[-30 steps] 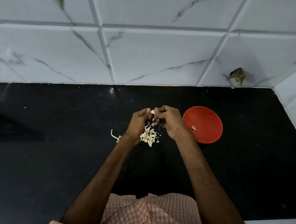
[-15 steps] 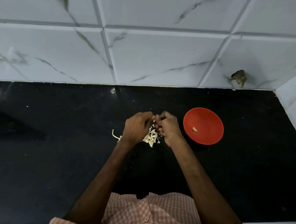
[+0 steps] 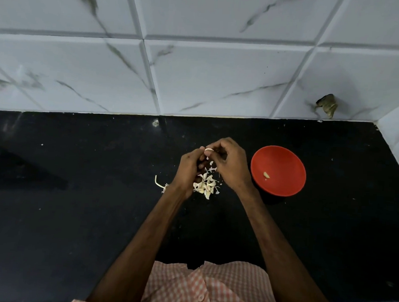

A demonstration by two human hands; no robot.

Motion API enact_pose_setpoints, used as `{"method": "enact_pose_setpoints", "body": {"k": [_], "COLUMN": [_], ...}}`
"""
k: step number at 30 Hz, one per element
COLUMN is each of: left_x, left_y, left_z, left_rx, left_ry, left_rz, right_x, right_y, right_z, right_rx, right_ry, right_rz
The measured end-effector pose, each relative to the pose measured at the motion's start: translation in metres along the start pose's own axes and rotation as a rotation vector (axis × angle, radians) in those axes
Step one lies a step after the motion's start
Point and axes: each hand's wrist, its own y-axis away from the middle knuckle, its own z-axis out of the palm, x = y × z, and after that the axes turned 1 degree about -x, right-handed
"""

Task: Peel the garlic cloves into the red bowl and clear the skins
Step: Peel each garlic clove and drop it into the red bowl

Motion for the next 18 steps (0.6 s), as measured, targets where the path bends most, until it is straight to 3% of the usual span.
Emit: {"method": "enact_pose_setpoints", "body": {"k": [4, 8, 13, 18], "left_x": [-0.008, -0.011, -0.016, -0.018], "left_y": [0.0, -0.004, -0.007, -0.007], "left_z": [-0.001, 0.001, -0.002, -0.002], "left_rx": [-0.044, 0.006, 0.145, 0.107], "left_ry": [-0.134, -0.333, -0.267, -0.25], "left_rz": [0.06, 0.258, 0.349, 0.332], "right_x": [0.001, 0.001, -0.001, -0.003], "right_y": [0.001, 0.003, -0.001, 0.001], "right_z": [-0.001, -0.002, -0.002, 0.0], "right_rx": [0.098, 0.136, 0.043, 0.093], "right_ry": [0.029, 0.034, -0.11, -0.025], "right_rz": [0.057, 0.078, 0.205, 0.232]}}
